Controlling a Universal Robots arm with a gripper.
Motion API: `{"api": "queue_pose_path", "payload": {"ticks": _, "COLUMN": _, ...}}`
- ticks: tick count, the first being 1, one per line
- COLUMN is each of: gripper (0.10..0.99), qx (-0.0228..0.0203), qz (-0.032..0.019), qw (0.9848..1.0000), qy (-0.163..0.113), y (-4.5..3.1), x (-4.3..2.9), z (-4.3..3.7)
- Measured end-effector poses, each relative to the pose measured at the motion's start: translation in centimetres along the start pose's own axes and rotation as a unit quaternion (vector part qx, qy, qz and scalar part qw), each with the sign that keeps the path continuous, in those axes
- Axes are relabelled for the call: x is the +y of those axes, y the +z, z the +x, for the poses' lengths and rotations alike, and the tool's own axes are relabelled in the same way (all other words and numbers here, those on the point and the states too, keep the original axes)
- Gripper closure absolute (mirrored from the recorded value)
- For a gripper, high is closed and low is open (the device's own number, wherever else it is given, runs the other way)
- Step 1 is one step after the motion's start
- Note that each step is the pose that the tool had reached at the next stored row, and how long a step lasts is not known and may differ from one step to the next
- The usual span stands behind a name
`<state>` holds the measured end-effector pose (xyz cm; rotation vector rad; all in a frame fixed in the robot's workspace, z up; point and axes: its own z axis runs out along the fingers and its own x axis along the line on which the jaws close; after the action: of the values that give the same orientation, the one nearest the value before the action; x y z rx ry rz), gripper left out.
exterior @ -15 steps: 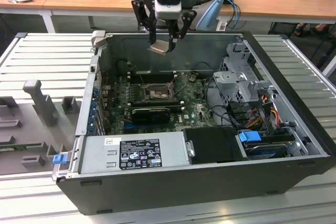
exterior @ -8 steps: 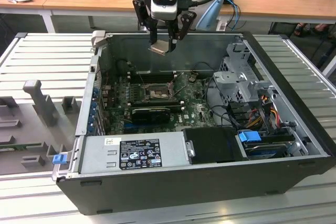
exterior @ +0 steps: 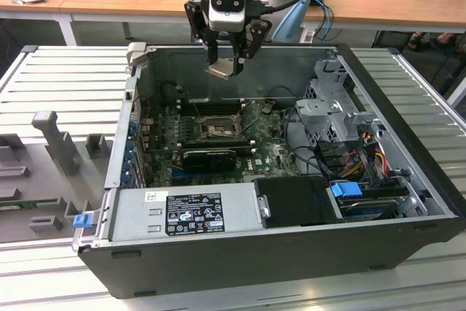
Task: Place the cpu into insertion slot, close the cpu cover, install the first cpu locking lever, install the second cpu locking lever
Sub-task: 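Place the cpu into insertion slot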
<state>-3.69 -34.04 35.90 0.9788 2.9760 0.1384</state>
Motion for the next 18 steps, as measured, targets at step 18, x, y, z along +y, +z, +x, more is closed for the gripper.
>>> {"api": "queue_pose_path", "payload": {"ticks": 18, "gripper": 0.557, "qx": -0.0045, "qz": -0.0005, "qw": 0.9988, "qy": 0.048, "y": 0.05, "x": -0.01, "z": -0.01}}
